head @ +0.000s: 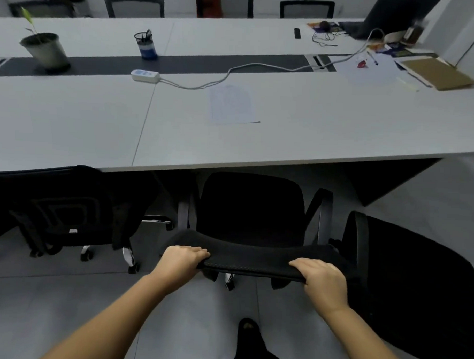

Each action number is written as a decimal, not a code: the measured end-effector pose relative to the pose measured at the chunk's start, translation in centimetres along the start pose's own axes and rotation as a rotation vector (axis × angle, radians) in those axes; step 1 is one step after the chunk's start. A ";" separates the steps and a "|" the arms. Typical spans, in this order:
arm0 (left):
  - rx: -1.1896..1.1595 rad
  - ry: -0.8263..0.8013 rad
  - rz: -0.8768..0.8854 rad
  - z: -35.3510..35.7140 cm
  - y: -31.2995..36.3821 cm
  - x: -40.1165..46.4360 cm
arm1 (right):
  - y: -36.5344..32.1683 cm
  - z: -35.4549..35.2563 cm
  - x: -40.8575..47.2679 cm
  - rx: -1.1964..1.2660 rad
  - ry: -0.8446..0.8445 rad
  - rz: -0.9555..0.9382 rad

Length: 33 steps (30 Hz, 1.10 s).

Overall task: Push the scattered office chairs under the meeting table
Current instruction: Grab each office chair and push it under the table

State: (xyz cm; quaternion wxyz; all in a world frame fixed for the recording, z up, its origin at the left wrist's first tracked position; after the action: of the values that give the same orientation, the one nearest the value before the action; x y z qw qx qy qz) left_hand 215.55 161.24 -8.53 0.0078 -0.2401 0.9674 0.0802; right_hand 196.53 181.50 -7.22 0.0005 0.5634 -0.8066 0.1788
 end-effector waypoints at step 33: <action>0.080 -0.020 -0.171 -3.0 -12.6 18.1 | 4.9 4.6 26.4 -0.046 -0.106 -0.192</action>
State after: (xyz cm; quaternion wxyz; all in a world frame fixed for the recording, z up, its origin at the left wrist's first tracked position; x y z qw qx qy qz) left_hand 205.52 141.41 -8.45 0.0338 -0.3205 0.9457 0.0427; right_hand 183.33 157.67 -7.65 -0.0118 0.6466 -0.7517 0.1293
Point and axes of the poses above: each hand's wrist, its own x-axis towards the middle knuckle, its own z-axis out of the palm, y = z × x, the point moved 7 cm from there along x, towards the middle knuckle, and after that the axes turned 9 degrees about -z, right-handed, at the moved point
